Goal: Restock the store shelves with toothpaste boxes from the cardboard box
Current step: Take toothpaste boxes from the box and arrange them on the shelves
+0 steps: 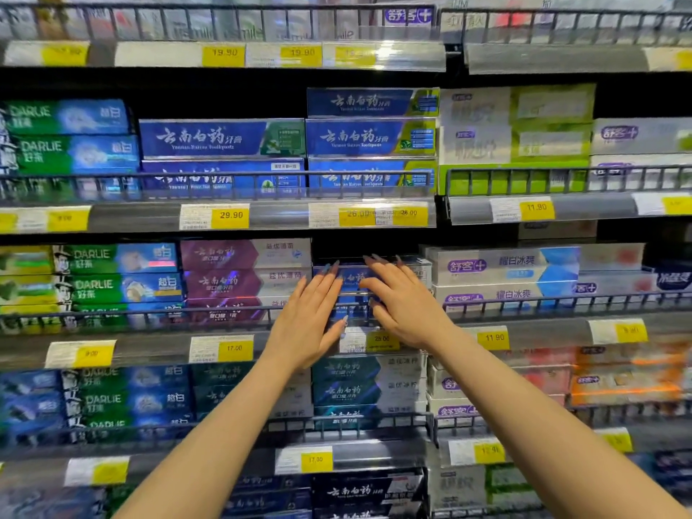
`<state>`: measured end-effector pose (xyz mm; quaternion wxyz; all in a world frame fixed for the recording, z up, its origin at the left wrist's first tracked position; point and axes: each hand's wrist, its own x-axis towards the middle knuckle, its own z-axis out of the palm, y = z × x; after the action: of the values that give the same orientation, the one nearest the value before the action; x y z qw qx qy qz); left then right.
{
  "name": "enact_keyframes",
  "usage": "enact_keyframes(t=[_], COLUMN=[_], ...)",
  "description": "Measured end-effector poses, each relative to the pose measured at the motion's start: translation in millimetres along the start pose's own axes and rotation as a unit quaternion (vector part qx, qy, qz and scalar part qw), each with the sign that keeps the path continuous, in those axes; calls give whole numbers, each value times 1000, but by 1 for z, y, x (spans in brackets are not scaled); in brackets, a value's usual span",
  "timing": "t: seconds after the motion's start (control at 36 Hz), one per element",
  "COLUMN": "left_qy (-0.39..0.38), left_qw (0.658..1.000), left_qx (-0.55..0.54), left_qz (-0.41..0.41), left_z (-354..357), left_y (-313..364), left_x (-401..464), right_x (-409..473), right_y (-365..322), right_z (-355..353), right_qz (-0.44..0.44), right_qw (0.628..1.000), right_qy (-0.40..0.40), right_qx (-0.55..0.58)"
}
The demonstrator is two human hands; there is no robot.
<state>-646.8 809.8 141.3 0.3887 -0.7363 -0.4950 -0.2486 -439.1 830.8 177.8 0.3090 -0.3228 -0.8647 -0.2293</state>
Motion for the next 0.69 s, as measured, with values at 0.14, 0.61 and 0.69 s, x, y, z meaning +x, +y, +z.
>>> enact_keyframes(t=[0.14,0.61,0.69], left_qy=[72,-109,-152], left_qw=[994,945,923], left_qx=[-63,-287,-337], left_qz=[51,111,106], left_z=[-4,34,38], left_y=[3,174,214], left_x=[-14,-57,-73], right_x=[-12,-238,-280], right_y=[-4,19,22], right_z=[-6,-22,-32], right_qz=[5,175,235], right_qw=[999,974,951], right_qy=[39,-143,-201], right_qx=[21,-4,5])
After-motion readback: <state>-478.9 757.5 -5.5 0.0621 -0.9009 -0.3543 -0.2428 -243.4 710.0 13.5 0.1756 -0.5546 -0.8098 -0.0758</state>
